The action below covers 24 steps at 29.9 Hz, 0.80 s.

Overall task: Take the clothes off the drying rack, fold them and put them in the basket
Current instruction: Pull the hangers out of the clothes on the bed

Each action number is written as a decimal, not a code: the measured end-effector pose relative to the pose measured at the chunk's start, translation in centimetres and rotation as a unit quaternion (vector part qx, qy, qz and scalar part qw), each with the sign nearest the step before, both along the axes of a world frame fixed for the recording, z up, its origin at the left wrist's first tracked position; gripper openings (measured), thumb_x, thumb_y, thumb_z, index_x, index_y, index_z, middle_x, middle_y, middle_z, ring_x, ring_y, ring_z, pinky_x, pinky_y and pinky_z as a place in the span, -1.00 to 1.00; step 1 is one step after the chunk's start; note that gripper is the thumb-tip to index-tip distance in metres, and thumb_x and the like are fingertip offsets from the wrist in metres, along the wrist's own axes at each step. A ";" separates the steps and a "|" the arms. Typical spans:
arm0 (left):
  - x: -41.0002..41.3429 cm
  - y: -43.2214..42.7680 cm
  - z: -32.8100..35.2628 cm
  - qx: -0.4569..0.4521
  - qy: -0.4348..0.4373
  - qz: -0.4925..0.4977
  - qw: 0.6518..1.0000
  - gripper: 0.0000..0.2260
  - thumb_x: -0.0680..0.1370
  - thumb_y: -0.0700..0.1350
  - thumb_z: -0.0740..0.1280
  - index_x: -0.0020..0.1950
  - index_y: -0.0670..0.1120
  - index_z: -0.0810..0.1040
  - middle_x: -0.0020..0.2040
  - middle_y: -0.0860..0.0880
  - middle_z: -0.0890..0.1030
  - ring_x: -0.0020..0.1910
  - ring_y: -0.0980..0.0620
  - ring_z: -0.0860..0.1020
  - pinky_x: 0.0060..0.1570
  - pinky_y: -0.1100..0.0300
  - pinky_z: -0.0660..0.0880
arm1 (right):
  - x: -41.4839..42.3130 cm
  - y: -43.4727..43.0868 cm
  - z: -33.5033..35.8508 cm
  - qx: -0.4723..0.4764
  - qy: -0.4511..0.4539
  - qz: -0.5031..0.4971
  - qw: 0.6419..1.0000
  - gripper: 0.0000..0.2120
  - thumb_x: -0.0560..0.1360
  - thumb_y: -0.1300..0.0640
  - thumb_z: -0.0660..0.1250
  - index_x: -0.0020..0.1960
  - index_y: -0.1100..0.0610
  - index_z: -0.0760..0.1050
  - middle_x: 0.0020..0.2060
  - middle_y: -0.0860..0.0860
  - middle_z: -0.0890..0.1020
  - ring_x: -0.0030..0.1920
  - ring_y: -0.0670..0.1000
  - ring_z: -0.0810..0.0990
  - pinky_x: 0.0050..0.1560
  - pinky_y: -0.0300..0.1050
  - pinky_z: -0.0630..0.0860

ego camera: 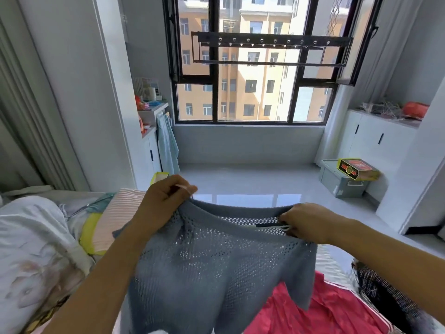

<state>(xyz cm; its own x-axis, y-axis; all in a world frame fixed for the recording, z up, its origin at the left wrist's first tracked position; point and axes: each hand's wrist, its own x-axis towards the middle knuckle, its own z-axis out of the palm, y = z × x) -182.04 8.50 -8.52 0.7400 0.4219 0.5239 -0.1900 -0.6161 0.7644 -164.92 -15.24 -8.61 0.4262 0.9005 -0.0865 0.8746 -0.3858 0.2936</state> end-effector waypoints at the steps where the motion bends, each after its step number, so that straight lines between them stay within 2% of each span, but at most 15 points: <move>1: -0.1 -0.2 0.0 0.007 0.021 -0.021 1.000 -0.82 0.35 0.07 0.31 -0.35 -0.01 0.50 -0.40 -0.01 0.50 -0.40 0.19 0.41 -0.36 0.40 0.30 | 0.1 0.1 0.1 -0.003 0.005 0.005 1.000 -0.81 0.53 0.12 0.19 0.07 0.10 0.52 0.05 0.04 0.62 0.08 0.07 0.56 0.03 -0.13 0.46; 3: -0.1 -0.4 -0.2 0.017 0.032 -0.042 0.998 -0.74 0.34 0.09 0.33 -0.36 -0.09 0.46 -0.42 -0.07 0.42 -0.42 0.16 0.33 -0.39 0.37 0.25 | 0.4 0.4 0.3 -0.010 0.004 0.013 1.000 -0.80 0.52 0.12 0.19 0.08 0.09 0.52 0.06 0.05 0.62 0.10 0.06 0.55 0.06 -0.12 0.44; 5: 0.2 -0.6 -0.3 0.014 0.022 -0.037 0.999 -0.68 0.30 0.12 0.24 -0.37 -0.15 0.39 -0.42 -0.07 0.36 -0.41 0.15 0.29 -0.39 0.34 0.21 | 0.5 0.6 0.4 -0.009 -0.006 0.020 1.000 -0.79 0.52 0.11 0.18 0.10 0.08 0.52 0.08 0.05 0.61 0.13 0.07 0.54 0.07 -0.12 0.43; 9: 0.8 -1.8 -0.3 0.000 0.024 -0.037 0.999 -0.65 0.23 0.10 0.16 -0.39 -0.23 0.35 -0.42 -0.09 0.33 -0.41 0.13 0.27 -0.39 0.30 0.18 | 0.4 0.8 -0.5 -0.056 -0.015 0.022 0.998 -0.75 0.58 0.06 0.11 0.20 0.03 0.46 0.14 0.05 0.58 0.14 0.11 0.54 0.09 -0.12 0.43; 13: 0.8 -1.8 -0.7 0.001 0.063 -0.063 0.996 -0.73 0.23 0.09 0.21 -0.41 -0.10 0.28 -0.46 0.06 0.26 -0.44 0.19 0.21 -0.42 0.35 0.15 | 0.5 0.4 -1.2 -0.081 -0.002 -0.003 0.997 -0.71 0.62 -0.01 0.02 0.27 0.01 0.37 0.17 0.08 0.56 0.13 0.16 0.54 0.07 -0.10 0.43; 16: 0.7 -0.8 -1.9 -0.068 0.041 -0.043 0.996 -0.66 0.31 0.05 0.32 -0.43 -0.16 0.28 -0.46 0.03 0.25 -0.42 0.16 0.22 -0.36 0.25 0.14 | 0.5 0.2 -1.1 -0.064 -0.016 -0.020 0.998 -0.64 0.62 -0.09 0.00 0.31 0.04 0.33 0.19 0.09 0.56 0.14 0.15 0.55 0.09 -0.07 0.45; 18: 0.7 -0.4 -2.5 -0.135 0.010 -0.033 0.990 -0.58 0.25 0.07 0.31 -0.37 -0.31 0.35 -0.37 -0.09 0.34 -0.34 0.06 0.28 -0.27 0.17 0.17 | 0.9 0.5 -0.9 -0.066 -0.013 -0.050 0.996 -0.55 0.58 -0.21 -0.01 0.25 0.07 0.37 0.18 0.08 0.56 0.15 0.13 0.54 0.10 -0.07 0.45; 20: 0.9 -0.4 -2.7 -0.176 -0.017 -0.019 0.984 -0.57 0.23 0.02 0.28 -0.33 -0.38 0.37 -0.31 -0.14 0.38 -0.30 0.01 0.29 -0.23 0.13 0.19 | 1.3 0.7 -0.3 -0.094 -0.008 -0.094 0.991 -0.50 0.54 -0.27 0.05 0.20 0.08 0.44 0.14 0.07 0.58 0.09 0.11 0.55 0.06 -0.09 0.45; 23: 0.8 -0.5 -2.7 -0.215 -0.052 0.008 0.975 -0.79 0.37 -0.23 0.26 -0.36 -0.37 0.36 -0.39 -0.13 0.38 -0.37 0.06 0.32 -0.30 0.18 0.23 | 1.2 1.2 1.1 -0.134 0.061 -0.097 0.984 -0.68 0.53 -0.01 0.18 0.17 0.14 0.50 -0.03 0.07 0.58 -0.11 0.02 0.46 -0.11 -0.19 0.42; 24: 0.7 -0.4 -2.7 -0.224 -0.059 0.019 0.973 -0.82 0.42 -0.33 0.23 -0.38 -0.33 0.36 -0.44 -0.03 0.41 -0.41 0.10 0.33 -0.33 0.24 0.26 | 1.2 1.2 1.5 -0.125 0.100 -0.084 0.984 -0.72 0.54 0.06 0.19 0.15 0.17 0.51 -0.11 0.04 0.54 -0.15 0.00 0.43 -0.22 -0.27 0.37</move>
<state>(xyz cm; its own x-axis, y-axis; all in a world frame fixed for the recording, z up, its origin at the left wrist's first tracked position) -181.30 8.12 -11.27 0.6657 0.6532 0.3608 -0.2761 -0.2336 0.9323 -163.70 -14.05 -7.08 0.5183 0.7590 -0.3941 0.8551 -0.4665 0.2261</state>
